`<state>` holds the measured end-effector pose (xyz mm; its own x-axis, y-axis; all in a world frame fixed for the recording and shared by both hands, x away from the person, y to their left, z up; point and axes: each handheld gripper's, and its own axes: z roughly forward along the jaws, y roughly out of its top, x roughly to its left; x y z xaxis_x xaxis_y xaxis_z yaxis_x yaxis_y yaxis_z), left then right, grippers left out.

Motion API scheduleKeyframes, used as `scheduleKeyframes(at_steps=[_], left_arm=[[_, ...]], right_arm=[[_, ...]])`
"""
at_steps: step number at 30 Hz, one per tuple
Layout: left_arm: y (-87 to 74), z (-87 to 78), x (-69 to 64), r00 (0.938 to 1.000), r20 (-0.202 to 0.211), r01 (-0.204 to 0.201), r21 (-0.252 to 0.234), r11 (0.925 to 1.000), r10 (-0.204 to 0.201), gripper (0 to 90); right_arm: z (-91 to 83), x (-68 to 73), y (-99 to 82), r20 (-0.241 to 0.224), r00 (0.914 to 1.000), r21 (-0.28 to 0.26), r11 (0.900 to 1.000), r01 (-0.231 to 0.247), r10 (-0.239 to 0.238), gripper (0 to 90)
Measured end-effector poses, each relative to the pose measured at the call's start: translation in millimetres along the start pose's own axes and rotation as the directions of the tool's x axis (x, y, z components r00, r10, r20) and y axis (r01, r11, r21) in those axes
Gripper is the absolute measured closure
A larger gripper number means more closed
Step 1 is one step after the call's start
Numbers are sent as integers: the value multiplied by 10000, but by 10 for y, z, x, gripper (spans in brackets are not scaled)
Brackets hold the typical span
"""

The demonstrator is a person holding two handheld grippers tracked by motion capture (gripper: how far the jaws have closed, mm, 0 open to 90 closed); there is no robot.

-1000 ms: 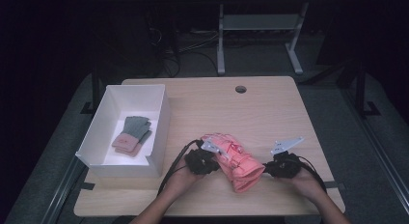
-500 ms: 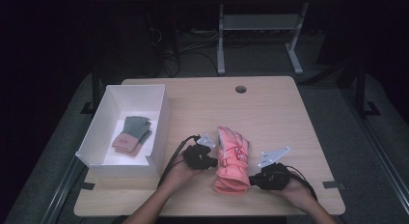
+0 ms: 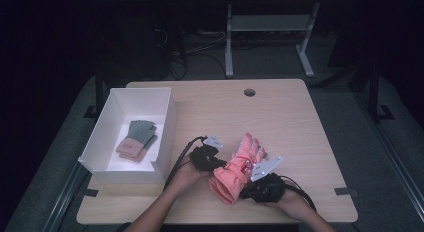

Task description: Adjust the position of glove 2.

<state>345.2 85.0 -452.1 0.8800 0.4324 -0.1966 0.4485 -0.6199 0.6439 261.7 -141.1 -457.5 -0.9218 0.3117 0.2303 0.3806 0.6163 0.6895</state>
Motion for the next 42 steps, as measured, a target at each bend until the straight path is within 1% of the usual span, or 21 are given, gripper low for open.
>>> scheduleKeyframes(at_steps=[4, 6, 7, 9, 10, 12, 15, 17, 18, 19, 21, 22, 23, 25, 26, 29, 30, 31, 32, 36, 42], left_arm=[[1, -44, -3, 9996, -251, 113, -16, 9999, -113, 894], [8, -93, -11, 9993, -331, 152, -45, 9999, -154, 882], [14, -127, -12, 9991, -421, 84, 14, 10000, -84, 882], [29, -199, -22, 9985, -536, 131, -44, 9999, -133, 843], [47, -283, -27, 9983, -586, 58, -147, 9999, -66, 817], [57, -326, -22, 9981, -612, -51, -76, 10000, 46, 789], [71, -410, -24, 9976, -695, 56, -299, 9995, -77, 725], [86, -454, -32, 9963, -824, 226, -431, 9988, -261, 668], [99, -496, -31, 9955, -920, 186, -399, 9990, -222, 634], [116, -540, -34, 9950, -956, 232, -520, 9984, -281, 590], [158, -614, -55, 9952, -807, 483, -960, 9942, -561, 529], [211, -675, -71, 9961, -705, 457, -1087, 9930, -535, 463], [239, -689, -82, 9968, -596, 468, -1161, 9921, -540, 433], [265, -694, -95, 9974, -501, 454, -1222, 9915, -519, 407], [314, -685, -125, 9983, -464, 301, -1208, 9922, -359, 369], [353, -659, -148, 9989, -401, 209, -1179, 9928, -258, 343], [386, -633, -163, 9995, -164, 243, -1192, 9926, -265, 329], [386, -633, -163, 9995, -164, 243, -1192, 9926, -265, 299], [402, -621, -170, 9998, -150, 139, -1173, 9930, -157, 299], [471, -556, -193, 10000, 3, -62, -992, 9951, 63, 251], [539, -375, -206, 9995, 175, -268, -626, 9977, 280, 207]], right_arm=[[-65, -31, -36, 307, 9995, -40, 10000, -44, 46, 900], [-185, -41, -82, 561, 9979, -275, 9991, -308, 323, 900], [-185, -41, -82, 561, 9979, -275, 9991, -308, 323, 900], [-269, -61, -108, 793, 9958, -413, 9983, -416, 448, 900], [-345, -88, -130, 1036, 9931, -568, 9972, -484, 541, 900], [-382, -96, -137, 1145, 9915, -637, 9964, -551, 622, 900], [-503, -112, -146, 1497, 9856, -960, 9933, -649, 789, 900], [-582, -123, -142, 1590, 9828, -1315, 9886, -733, 940, 900], [-613, -125, -132, 1640, 9816, -1434, 9869, -744, 978, 900], [-636, -141, -125, 1820, 9796, -1510, 9869, -575, 849, 900], [-676, -142, -101, 1917, 9766, -1707, 9832, -648, 977, 900], [-688, -146, -74, 1973, 9743, -1835, 9804, -721, 1086, 900], [-682, -159, -61, 2082, 9727, -1826, 9811, -643, 1025, 900], [-674, -165, -47, 2132, 9710, -1856, 9802, -687, 1084, 900], [-651, -182, -17, 2155, 9701, -1937, 9786, -697, 1118, 900], [-627, -195, 16, 2160, 9709, -2026, 9775, -590, 1033, 900], [-610, -200, 32, 2248, 9691, -2025, 9777, -553, 1014, 900], [-610, -200, 32, 2248, 9691, -2025, 9777, -553, 1014, 900], [-568, -231, 44, 2409, 9653, -1896, 9803, -552, 1010, 900], [-458, -277, 31, 2404, 9624, -1532, 9840, -907, 1261, 900], [-381, -314, 22, 2508, 9613, -1300, 9880, -830, 1137, 900]])
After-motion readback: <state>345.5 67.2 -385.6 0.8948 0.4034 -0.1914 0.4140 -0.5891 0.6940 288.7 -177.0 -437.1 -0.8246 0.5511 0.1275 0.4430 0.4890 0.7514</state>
